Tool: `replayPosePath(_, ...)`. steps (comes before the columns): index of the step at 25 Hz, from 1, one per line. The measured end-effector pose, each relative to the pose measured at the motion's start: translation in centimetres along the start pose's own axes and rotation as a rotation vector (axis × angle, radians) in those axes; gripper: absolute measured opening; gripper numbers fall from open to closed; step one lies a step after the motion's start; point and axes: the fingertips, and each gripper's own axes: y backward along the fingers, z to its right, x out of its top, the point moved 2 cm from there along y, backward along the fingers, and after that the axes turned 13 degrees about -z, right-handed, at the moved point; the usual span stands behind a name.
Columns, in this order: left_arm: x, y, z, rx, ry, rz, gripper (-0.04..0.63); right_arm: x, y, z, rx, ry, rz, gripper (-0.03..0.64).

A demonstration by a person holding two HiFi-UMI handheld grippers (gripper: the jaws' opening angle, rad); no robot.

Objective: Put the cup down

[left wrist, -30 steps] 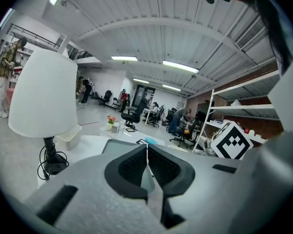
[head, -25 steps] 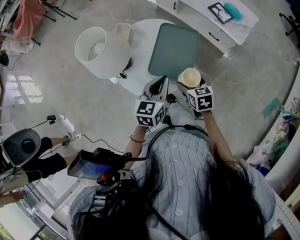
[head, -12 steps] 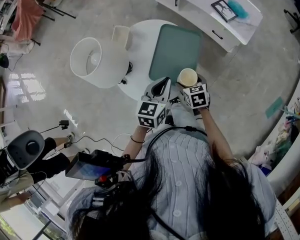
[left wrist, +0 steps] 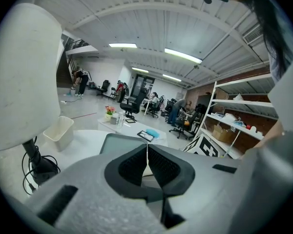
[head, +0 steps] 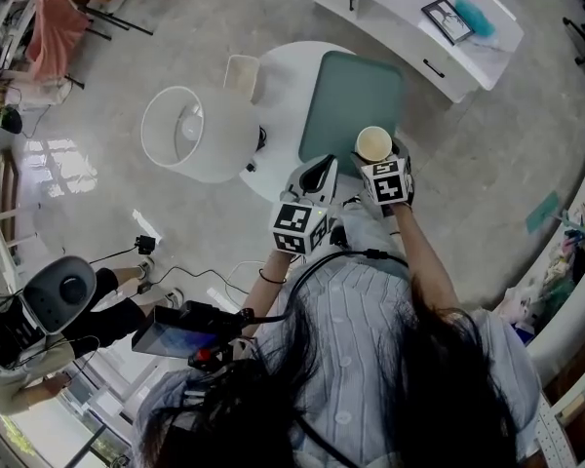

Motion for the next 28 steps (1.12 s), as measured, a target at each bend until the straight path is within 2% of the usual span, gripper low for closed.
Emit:
replayPosePath(17,-0.2,-0.5,-1.2,0.014,0.013,-0.003,0.018,-0.1,-1.5,0.1,-0.029,0.045,-0.042,0.402)
replayPosePath(28,-0.1,-0.6,-0.7,0.01,-0.004,-0.011,0.018,0.2,-1.7,0.1,-0.015,0.068,-0.052,0.402)
